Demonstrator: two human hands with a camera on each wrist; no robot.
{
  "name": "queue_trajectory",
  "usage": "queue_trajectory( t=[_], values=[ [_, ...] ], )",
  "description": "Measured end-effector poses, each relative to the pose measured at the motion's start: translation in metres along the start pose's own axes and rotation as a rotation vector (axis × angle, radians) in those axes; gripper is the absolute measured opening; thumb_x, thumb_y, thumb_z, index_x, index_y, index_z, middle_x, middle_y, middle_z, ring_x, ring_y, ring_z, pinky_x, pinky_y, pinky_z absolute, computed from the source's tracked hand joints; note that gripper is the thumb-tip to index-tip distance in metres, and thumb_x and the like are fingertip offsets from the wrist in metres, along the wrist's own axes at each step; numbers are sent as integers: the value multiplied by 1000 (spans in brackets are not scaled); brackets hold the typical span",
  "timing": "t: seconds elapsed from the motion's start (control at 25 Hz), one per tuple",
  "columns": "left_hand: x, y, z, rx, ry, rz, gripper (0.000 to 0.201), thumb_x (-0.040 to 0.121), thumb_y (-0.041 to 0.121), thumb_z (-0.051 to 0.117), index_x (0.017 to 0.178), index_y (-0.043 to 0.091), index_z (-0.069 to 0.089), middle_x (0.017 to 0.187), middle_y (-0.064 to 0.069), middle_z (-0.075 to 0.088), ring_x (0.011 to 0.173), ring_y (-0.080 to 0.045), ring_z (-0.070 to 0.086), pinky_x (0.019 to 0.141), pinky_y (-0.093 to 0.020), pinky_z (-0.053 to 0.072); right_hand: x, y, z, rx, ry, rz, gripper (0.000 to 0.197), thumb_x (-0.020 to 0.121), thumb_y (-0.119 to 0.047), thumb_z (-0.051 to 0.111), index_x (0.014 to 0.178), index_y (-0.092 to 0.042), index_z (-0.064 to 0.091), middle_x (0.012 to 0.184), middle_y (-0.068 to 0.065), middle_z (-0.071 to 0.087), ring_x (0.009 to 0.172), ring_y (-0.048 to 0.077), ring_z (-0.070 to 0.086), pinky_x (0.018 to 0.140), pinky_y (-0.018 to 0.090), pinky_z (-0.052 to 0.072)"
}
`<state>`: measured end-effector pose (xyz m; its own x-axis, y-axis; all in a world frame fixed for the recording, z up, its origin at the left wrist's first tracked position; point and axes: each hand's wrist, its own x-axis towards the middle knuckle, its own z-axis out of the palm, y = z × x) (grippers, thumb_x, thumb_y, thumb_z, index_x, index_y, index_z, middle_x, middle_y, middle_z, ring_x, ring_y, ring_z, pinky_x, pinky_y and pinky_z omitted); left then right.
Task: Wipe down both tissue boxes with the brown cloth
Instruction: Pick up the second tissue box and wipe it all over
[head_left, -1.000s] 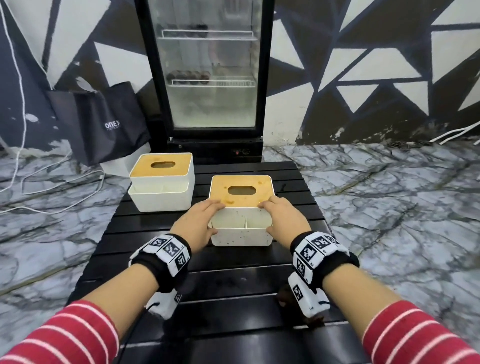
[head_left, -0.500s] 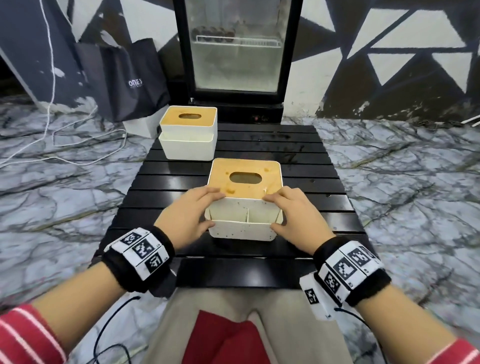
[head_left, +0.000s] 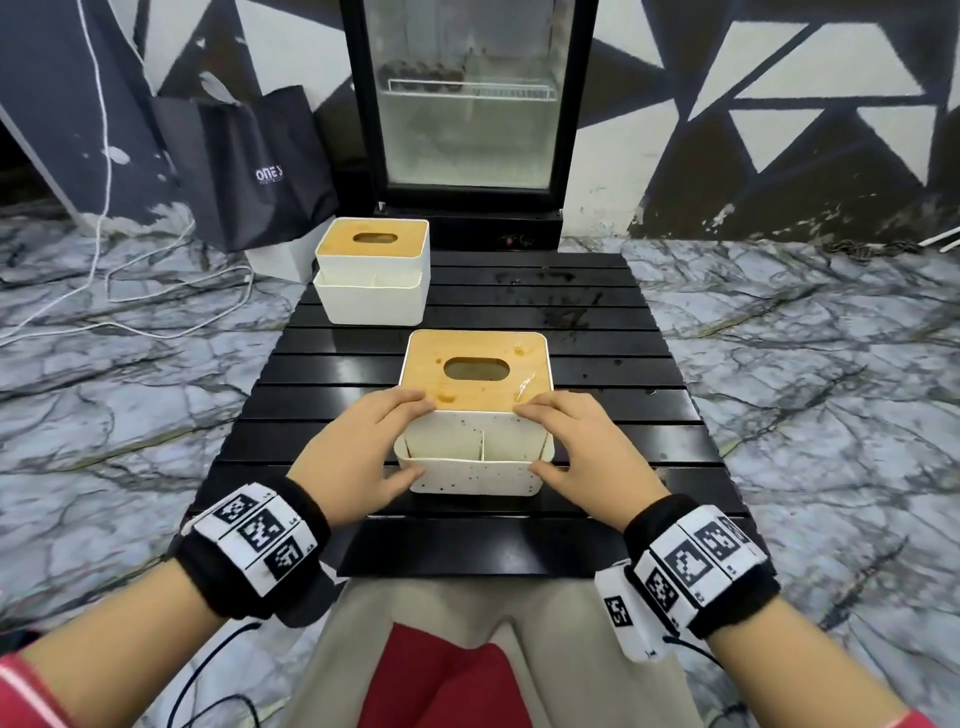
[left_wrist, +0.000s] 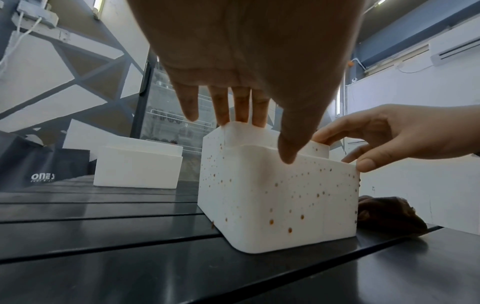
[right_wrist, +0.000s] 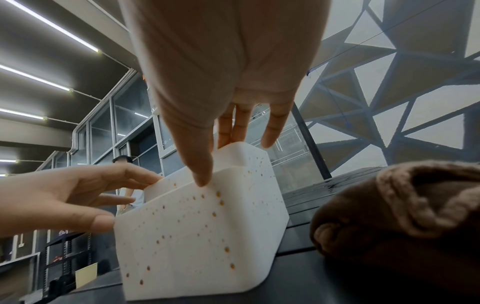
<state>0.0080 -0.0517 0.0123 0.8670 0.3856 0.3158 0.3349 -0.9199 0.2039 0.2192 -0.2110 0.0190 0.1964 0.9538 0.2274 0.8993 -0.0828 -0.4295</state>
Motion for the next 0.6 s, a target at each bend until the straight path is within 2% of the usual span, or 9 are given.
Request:
queue_trajectory(
  t=[0.12, 0.16, 0.24, 0.32, 0.4, 0.48, 0.6],
  values=[
    [8, 8, -6, 36, -25, -35, 62, 76, 54, 46, 125, 16, 55, 128, -4, 57, 116, -21, 53, 101, -32, 40, -2, 14, -6, 87, 102, 51, 54, 79, -22, 67, 129, -26, 47, 132, -5, 46, 124, 13, 38, 104, 31, 34],
    [12, 11, -6, 39, -16, -50, 62, 77, 54, 45, 125, 17, 55, 128, -6, 56, 115, -24, 54, 100, -35, 41, -3, 22, -9, 103, 142, 88, 53, 80, -23, 66, 129, -25, 47, 132, -5, 46, 125, 13, 38, 105, 31, 33],
    [21, 22, -4, 65, -10, -37, 61, 79, 56, 45, 127, 18, 53, 130, -9, 55, 116, -27, 54, 99, -37, 42, -7, 40, -13, 92, 131, 164, 53, 82, -24, 65, 131, -25, 44, 134, -4, 44, 126, 15, 36, 105, 32, 32],
    [36, 39, -1, 102, -70, -29, 69, 78, 63, 35, 133, 23, 47, 134, -8, 52, 122, -27, 50, 104, -39, 38, -12, 56, -11, 29, 34, 209, 56, 82, -28, 63, 133, -27, 41, 136, -4, 41, 128, 17, 36, 105, 36, 34],
    [51, 56, 3, 139, -191, -76, 83, 72, 72, 17, 143, 33, 32, 145, -3, 40, 133, -23, 36, 112, -40, 26, -17, 64, -6, -37, -94, 253, 60, 82, -35, 61, 136, -31, 35, 141, -5, 36, 131, 17, 31, 105, 40, 33],
    [62, 69, 12, 195, -255, -128, 89, 64, 75, 3, 145, 41, 18, 150, 1, 30, 138, -20, 27, 116, -41, 16, -22, 67, -1, -85, -206, 291, 63, 83, -41, 59, 138, -34, 29, 145, -8, 30, 135, 15, 25, 107, 40, 32],
    [75, 80, 23, 248, -279, -142, 89, 62, 75, -5, 144, 47, 11, 149, -1, 31, 135, -22, 29, 115, -44, 15, -26, 68, 6, -134, -310, 295, 63, 84, -42, 56, 139, -37, 25, 146, -7, 27, 136, 17, 21, 106, 41, 32]
  ],
)
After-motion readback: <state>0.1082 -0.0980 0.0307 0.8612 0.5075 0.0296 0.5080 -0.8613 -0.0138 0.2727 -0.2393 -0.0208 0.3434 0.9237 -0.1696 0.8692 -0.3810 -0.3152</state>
